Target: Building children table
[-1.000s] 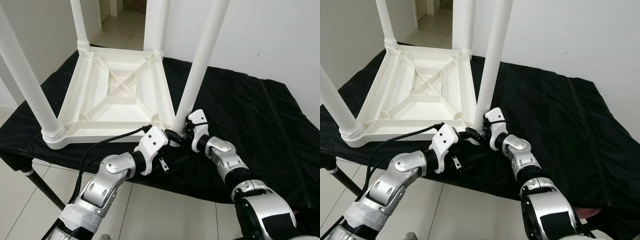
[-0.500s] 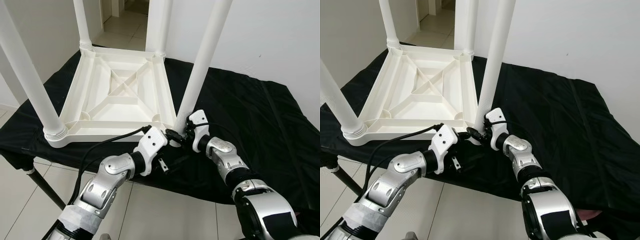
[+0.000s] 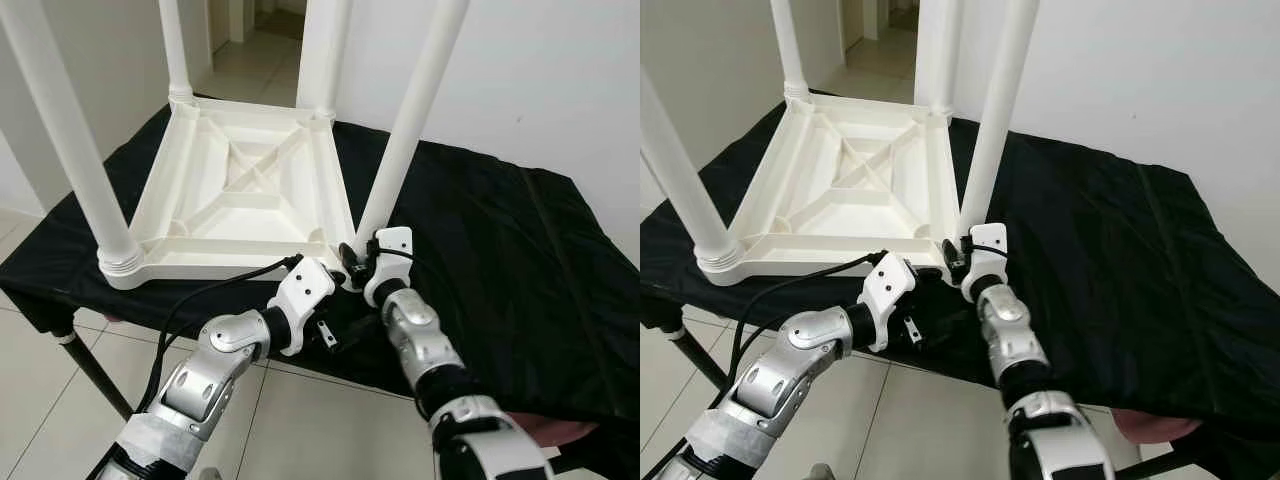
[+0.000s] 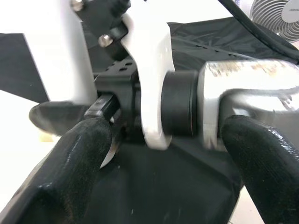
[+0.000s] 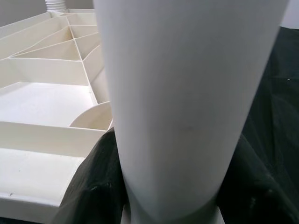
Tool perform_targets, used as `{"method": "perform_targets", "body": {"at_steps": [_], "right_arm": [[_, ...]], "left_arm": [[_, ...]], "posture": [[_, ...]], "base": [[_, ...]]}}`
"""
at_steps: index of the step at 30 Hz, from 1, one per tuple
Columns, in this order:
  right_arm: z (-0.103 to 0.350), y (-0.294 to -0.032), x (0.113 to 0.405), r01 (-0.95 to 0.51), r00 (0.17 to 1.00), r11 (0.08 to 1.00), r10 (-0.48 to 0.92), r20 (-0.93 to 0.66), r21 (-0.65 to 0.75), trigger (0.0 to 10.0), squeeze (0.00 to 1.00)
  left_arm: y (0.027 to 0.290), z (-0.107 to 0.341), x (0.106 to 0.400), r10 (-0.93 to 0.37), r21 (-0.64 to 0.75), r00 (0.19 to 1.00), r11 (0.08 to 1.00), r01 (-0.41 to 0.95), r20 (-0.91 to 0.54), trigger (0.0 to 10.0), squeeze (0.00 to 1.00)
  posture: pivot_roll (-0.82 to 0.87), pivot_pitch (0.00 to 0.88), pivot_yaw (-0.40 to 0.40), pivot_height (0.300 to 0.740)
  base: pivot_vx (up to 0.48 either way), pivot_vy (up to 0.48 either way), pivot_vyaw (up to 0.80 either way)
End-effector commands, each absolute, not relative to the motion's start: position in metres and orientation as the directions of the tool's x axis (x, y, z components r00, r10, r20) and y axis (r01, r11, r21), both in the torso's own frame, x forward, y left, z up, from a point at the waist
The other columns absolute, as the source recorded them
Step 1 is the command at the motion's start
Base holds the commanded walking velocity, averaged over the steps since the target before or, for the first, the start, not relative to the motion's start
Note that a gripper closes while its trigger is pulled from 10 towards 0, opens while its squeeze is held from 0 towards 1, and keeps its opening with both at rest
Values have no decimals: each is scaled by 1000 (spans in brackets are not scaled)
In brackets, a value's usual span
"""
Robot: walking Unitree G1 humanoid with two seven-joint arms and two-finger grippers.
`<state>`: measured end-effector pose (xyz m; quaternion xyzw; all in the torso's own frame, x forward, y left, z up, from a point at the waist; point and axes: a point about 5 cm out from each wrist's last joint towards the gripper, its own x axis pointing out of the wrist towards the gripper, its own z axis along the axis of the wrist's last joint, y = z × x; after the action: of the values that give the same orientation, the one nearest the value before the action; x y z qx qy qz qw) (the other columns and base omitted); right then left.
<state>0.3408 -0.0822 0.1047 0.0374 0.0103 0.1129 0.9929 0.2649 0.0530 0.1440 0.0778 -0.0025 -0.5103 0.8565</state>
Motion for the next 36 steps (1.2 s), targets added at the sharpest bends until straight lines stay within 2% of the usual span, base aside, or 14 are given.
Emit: {"method": "perform_targets", "body": {"at_steps": [1, 9, 10, 11, 12, 13, 14, 15, 21, 22, 23, 24, 25, 36], "right_arm": [[89, -82, 335, -183, 977, 981, 189, -101, 72, 0, 0], [96, -79, 332, -189, 977, 981, 193, -88, 49, 157, 0], [97, -81, 331, -182, 979, 982, 185, -82, 46, 10000, 0], [99, -82, 332, -182, 980, 982, 185, -74, 45, 10000, 90], [99, -82, 332, -182, 980, 982, 185, -74, 45, 10000, 90], [100, -83, 332, -190, 979, 981, 193, -62, 45, 10000, 898], [100, -83, 332, -190, 979, 981, 193, -62, 45, 10000, 898], [102, -84, 331, -196, 979, 980, 198, -48, 41, 10000, 1000], [107, -102, 331, -269, 963, 963, 269, -13, 2, 10000, 1000], [108, -106, 331, -303, 953, 953, 303, -13, -13, 10000, 918], [108, -110, 332, -333, 943, 942, 333, -11, -38, 10000, 176], [108, -110, 332, -333, 943, 942, 333, -11, -38, 10000, 176], [110, -114, 333, -365, 931, 929, 365, -3, -61, 10000, 0], [118, -127, 346, -618, 783, 771, 621, -37, -153, 10000, 0]], "left_arm": [[49, 147, 265, -879, 146, 472, 459, 876, -67, 10000, 0], [49, 149, 267, -880, 147, 471, 459, 876, -65, 10000, 0], [49, 149, 268, -879, 148, 473, 460, 876, -65, 10000, 0], [49, 149, 268, -878, 148, 474, 461, 875, -64, 10000, 0], [49, 149, 268, -878, 148, 474, 461, 875, -64, 10000, 0], [49, 149, 268, -878, 148, 474, 462, 875, -64, 10000, 0], [49, 149, 268, -878, 148, 474, 462, 875, -64, 10000, 0], [49, 149, 268, -878, 149, 475, 462, 874, -64, 10000, 0], [51, 149, 267, -874, 148, 481, 468, 871, -64, 10000, 0], [51, 149, 267, -874, 147, 482, 469, 871, -64, 10000, 0], [51, 149, 267, -874, 147, 483, 470, 870, -64, 10000, 0], [51, 149, 267, -874, 147, 483, 470, 870, -64, 10000, 0], [51, 149, 267, -874, 146, 482, 470, 871, -64, 10000, 0], [53, 150, 269, -875, 153, 479, 466, 872, -68, 10000, 0]], "posture": [[1, 0, -105, 740], [-1, 0, -104, 740], [-1, 0, -104, 740], [2, 0, -105, 740], [2, 0, -105, 740], [2, 0, -105, 740], [2, 0, -105, 740], [2, 0, -105, 740], [2, 0, -104, 740], [2, 0, -102, 740], [2, 0, -102, 740], [2, 0, -102, 740], [1, 0, -100, 740], [5, 0, -88, 740]], "base": [[0, 0, 0], [0, 0, 0], [0, 0, 0], [0, 0, 0], [0, 0, 0], [0, 0, 0], [0, 0, 0], [0, 0, 0], [0, 0, 0], [0, 0, 0], [0, 0, 0], [0, 0, 0], [0, 0, 0], [0, 0, 0]]}}
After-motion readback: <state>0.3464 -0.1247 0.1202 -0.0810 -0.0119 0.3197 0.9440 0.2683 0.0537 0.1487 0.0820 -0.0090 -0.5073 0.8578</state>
